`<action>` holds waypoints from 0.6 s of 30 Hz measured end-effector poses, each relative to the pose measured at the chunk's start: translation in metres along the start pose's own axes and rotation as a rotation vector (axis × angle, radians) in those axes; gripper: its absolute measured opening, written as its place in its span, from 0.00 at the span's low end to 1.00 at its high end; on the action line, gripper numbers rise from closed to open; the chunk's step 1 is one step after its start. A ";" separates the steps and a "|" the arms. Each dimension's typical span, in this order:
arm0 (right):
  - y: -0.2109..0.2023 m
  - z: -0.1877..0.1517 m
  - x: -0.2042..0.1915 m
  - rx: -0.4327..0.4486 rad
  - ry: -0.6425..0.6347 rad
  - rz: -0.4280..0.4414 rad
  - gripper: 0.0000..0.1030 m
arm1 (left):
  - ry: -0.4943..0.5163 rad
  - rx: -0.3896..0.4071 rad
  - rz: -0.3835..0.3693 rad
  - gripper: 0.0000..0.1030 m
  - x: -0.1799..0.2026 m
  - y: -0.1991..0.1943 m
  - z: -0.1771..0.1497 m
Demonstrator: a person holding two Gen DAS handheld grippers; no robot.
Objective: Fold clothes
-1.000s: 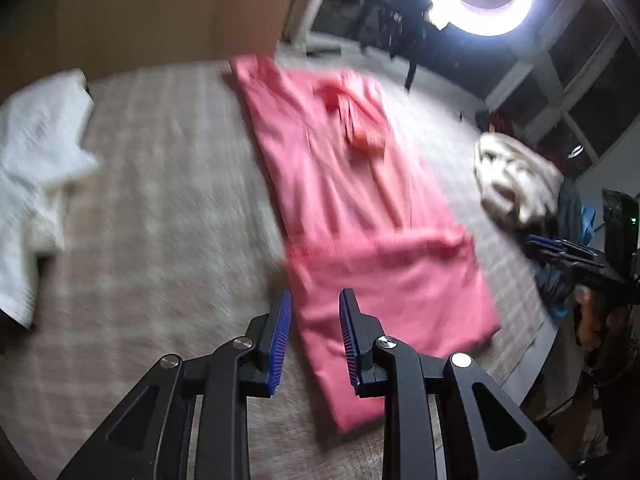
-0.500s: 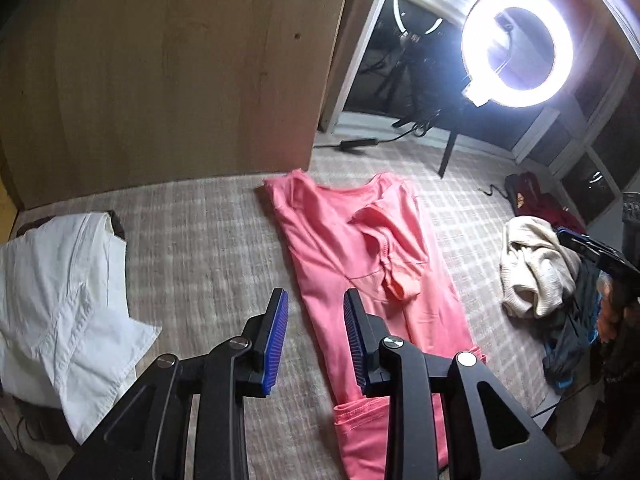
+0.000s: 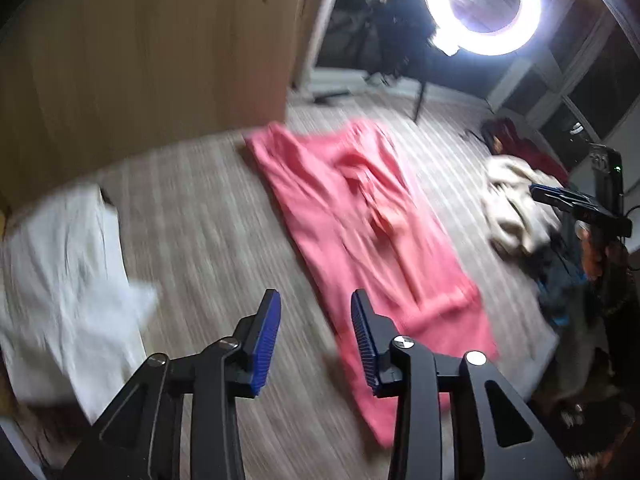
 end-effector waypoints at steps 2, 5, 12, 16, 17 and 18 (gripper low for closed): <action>0.029 0.021 0.005 0.009 0.016 -0.023 0.29 | -0.011 0.008 0.006 0.35 -0.012 0.027 0.025; 0.084 0.048 0.010 0.004 0.016 -0.070 0.30 | -0.011 0.003 0.007 0.37 -0.027 0.073 0.060; 0.183 0.088 0.026 -0.056 0.022 -0.064 0.31 | 0.040 -0.075 0.096 0.43 -0.061 0.164 0.105; 0.218 0.099 0.029 -0.088 -0.010 -0.039 0.33 | 0.094 -0.055 0.090 0.45 -0.064 0.181 0.114; 0.225 0.102 0.030 -0.092 -0.023 -0.035 0.33 | 0.121 -0.041 0.096 0.46 -0.063 0.182 0.116; 0.230 0.105 0.031 -0.091 -0.036 -0.037 0.33 | 0.126 -0.036 0.092 0.46 -0.064 0.184 0.119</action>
Point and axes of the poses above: each gripper's, at about its wrist camera, not at the fingertips, and y roughly the way its jaws point, x to its right, z to its top, the point moved 1 cm from there along y, roughly the way its jaws point, and after that the axes turned 7 degrees about y, right-handed, at the moved point
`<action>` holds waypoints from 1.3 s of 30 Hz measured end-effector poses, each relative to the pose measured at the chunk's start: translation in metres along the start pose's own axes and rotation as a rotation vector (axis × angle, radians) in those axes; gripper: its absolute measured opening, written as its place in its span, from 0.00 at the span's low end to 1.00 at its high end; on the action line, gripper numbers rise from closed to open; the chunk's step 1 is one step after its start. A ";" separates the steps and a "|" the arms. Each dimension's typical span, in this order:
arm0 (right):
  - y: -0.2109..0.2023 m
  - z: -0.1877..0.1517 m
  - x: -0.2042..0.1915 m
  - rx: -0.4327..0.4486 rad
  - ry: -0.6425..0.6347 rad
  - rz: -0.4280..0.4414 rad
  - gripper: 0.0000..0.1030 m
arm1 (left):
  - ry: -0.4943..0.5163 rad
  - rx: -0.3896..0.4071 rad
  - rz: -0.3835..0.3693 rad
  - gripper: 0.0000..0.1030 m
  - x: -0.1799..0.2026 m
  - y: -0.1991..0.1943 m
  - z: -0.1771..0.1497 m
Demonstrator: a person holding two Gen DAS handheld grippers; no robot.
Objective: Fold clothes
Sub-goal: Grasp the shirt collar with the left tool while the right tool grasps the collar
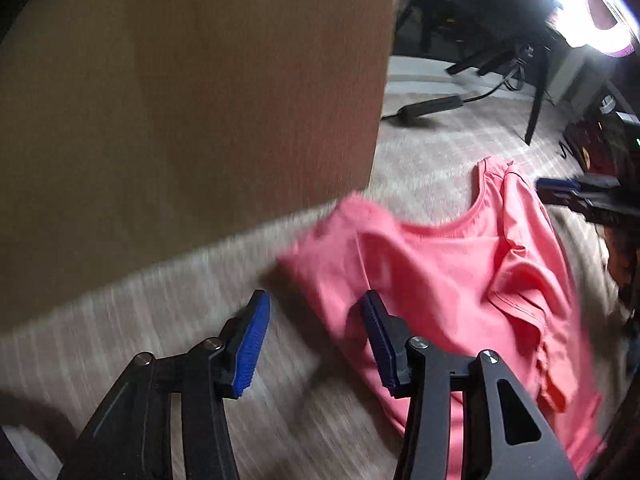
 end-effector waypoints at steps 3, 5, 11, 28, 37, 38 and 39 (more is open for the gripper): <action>0.005 0.011 0.003 0.015 -0.023 0.033 0.39 | -0.010 0.006 -0.028 0.48 -0.005 0.006 0.006; 0.010 0.017 0.002 0.006 -0.042 0.057 0.40 | -0.010 0.013 -0.047 0.48 -0.005 0.007 0.010; 0.019 0.016 -0.015 0.016 -0.153 0.052 0.40 | 0.037 0.015 -0.071 0.46 0.003 0.009 0.015; -0.158 -0.048 -0.057 0.275 -0.158 0.147 0.04 | 0.105 0.271 -0.180 0.03 0.064 -0.157 -0.046; -0.217 -0.215 -0.092 0.274 -0.223 0.073 0.04 | 0.078 0.273 -0.235 0.03 0.131 -0.192 -0.175; -0.213 -0.235 -0.094 0.263 -0.220 0.065 0.04 | 0.069 0.251 -0.243 0.03 0.137 -0.185 -0.188; -0.206 -0.254 -0.093 0.253 -0.203 0.055 0.04 | 0.062 0.226 -0.248 0.03 0.144 -0.176 -0.200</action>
Point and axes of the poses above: each gripper's, at about its wrist camera, not at the fingertips, and y roughly the way its jaws point, x to its right, z to its top, the point moved 1 cm from there along y, roughly the way its jaws point, and after that the axes turned 7 degrees about y, right-handed, at the moved point
